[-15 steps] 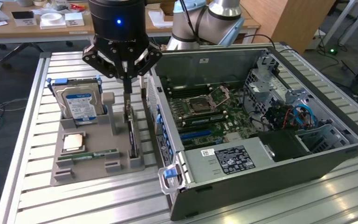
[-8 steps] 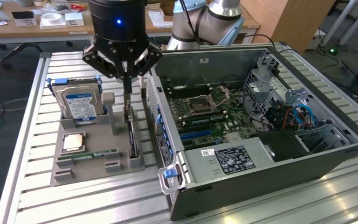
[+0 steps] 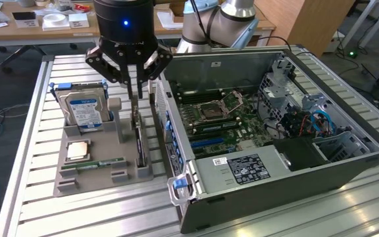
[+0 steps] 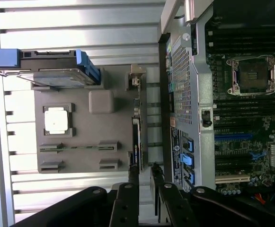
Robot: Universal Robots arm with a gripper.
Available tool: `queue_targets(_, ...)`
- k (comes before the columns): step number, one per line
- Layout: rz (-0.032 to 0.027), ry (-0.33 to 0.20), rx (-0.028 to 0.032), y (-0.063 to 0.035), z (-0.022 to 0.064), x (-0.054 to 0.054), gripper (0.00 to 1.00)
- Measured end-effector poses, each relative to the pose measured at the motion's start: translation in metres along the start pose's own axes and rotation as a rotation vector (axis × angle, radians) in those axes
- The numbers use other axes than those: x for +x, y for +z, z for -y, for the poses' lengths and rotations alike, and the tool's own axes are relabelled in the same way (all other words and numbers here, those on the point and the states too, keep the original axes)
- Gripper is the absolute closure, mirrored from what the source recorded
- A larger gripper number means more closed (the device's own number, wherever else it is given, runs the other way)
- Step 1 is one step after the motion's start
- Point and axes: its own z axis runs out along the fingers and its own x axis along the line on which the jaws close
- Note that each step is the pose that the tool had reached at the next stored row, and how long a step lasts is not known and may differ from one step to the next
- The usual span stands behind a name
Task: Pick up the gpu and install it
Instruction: 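Pick up the gpu and move the gpu toward the slot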
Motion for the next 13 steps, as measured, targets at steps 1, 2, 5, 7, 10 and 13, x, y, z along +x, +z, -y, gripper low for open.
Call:
queue_targets(1,0.0,0.0,0.0,0.0,0.0,0.0,0.71)
queue_targets(2,0.0,0.0,0.0,0.0,0.0,0.0,0.71)
queue_targets(5,0.0,0.0,0.0,0.0,0.0,0.0,0.59)
queue_targets(7,0.0,0.0,0.0001,0.0,0.0,0.0,0.53)
queue_targets(10,0.0,0.0,0.0001,0.0001,0.0,0.0,0.47)
queue_targets(13,0.0002,0.0,0.0,0.0036,0.0001,0.0023,0.47)
